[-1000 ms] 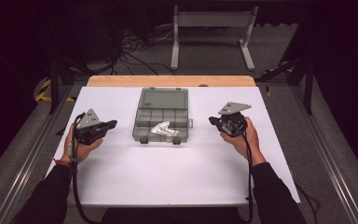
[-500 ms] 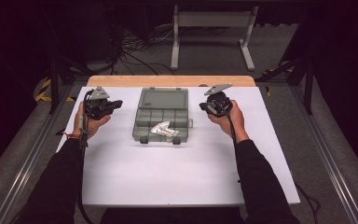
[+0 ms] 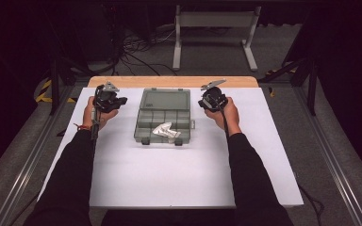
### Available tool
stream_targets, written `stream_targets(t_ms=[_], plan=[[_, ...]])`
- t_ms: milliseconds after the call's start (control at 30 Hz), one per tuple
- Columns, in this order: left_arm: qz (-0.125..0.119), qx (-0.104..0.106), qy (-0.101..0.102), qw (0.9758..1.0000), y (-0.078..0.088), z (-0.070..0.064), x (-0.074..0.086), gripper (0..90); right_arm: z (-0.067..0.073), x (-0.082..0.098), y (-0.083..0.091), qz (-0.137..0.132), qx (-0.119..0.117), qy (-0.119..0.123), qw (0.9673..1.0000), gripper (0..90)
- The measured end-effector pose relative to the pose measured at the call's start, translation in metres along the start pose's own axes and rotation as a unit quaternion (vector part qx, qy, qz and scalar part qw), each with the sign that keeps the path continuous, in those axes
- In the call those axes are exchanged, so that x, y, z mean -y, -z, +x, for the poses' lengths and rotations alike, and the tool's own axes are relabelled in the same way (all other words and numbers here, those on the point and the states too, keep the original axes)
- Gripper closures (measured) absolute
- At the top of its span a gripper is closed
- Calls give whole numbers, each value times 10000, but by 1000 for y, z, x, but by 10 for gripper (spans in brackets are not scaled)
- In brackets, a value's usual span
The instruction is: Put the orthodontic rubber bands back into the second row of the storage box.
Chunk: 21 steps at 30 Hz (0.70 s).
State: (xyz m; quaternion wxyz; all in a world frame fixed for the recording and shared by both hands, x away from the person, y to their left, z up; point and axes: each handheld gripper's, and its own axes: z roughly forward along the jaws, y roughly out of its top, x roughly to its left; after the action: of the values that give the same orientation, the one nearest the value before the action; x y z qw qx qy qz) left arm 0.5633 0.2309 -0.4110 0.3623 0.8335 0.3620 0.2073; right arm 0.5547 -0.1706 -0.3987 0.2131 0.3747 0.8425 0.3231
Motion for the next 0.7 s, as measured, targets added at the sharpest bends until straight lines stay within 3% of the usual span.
stream_targets(t_ms=[167, 333, 400, 600, 700], plan=[[10, 15, 116, 9999, -8, 7, -1, 900, -1, -1, -11, 188, 31, 8, 9998, 900], [295, -86, 128, 9994, -24, 13, 5, 900, -3, -4, -23, 332, 191, -23, 9993, 900], [441, -65, 186, 9988, -30, 14, 8, 900, -3, -5, -29, 389, 147, -31, 9991, 900], [521, 28, 208, 9984, -42, 10, 11, 900, -3, -8, -43, 523, 48, -16, 9986, 900], [572, 49, 91, 9983, -47, 6, 9, 900, -3, -7, -51, 661, -22, -49, 9978, 900]])
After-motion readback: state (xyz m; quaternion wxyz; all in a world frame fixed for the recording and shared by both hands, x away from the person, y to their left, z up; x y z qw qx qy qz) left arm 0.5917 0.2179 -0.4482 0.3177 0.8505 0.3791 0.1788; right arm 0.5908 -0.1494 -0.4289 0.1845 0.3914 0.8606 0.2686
